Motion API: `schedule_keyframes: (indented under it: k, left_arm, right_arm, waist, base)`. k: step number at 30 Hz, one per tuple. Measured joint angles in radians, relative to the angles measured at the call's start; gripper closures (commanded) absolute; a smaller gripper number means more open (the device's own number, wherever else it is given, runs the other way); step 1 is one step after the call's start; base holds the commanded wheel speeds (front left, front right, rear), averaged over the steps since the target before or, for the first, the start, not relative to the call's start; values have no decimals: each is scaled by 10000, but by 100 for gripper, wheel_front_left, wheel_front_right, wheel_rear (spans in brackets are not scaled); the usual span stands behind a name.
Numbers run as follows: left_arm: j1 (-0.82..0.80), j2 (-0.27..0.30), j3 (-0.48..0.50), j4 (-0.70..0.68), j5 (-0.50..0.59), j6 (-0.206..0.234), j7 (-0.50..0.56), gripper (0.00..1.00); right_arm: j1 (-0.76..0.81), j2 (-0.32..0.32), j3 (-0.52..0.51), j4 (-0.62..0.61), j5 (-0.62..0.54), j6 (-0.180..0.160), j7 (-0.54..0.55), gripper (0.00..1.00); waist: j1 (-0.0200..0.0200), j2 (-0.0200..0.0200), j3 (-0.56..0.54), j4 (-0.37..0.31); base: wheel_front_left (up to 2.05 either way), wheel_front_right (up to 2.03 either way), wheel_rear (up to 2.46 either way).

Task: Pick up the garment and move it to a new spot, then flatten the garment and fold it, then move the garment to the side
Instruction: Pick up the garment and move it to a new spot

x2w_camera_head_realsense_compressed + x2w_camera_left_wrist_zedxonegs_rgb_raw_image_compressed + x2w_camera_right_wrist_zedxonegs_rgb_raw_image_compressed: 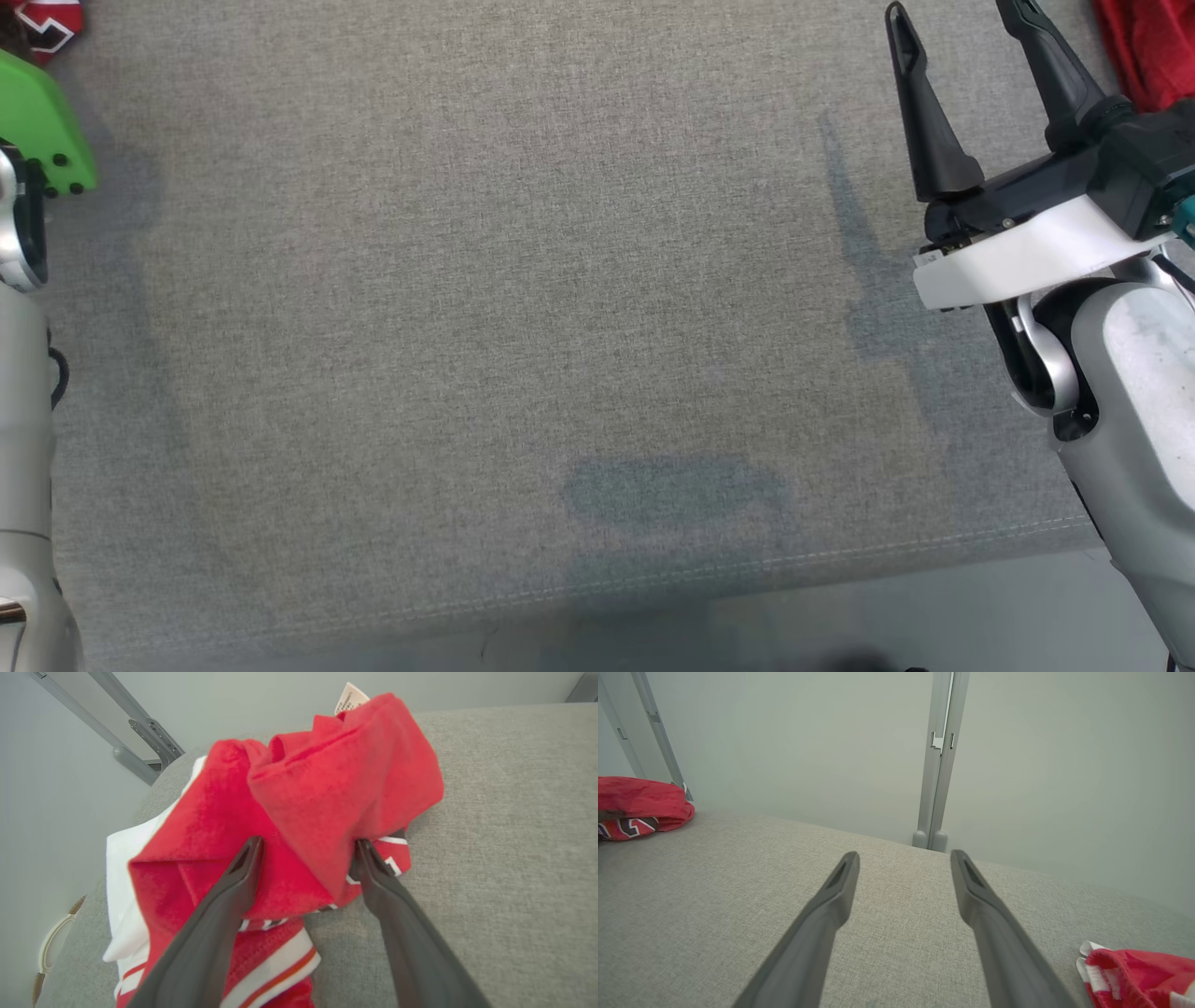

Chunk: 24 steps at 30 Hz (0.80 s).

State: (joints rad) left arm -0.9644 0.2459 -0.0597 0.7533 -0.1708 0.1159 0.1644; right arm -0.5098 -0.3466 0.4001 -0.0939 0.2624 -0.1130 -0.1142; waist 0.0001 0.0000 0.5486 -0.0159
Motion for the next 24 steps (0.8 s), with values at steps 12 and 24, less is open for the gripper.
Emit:
schedule_keyframes:
  k: [12, 24]
  left_arm:
    - [-388, -157, 123, 805, 255, 6, -970, 100]
    - [-554, -1080, 226, 673, -332, -245, -3239, 100]
  right_arm:
    - [12, 40, -138, 61, -4, -4, -25, 0]
    - [585, 508, -263, 1041, 222, -27, -713, 0]
  waist:
    - [0, 0, -57, 133]
    - [0, 0, -887, 455]
  base:
    - [0, 0, 0]
    - [0, 0, 0]
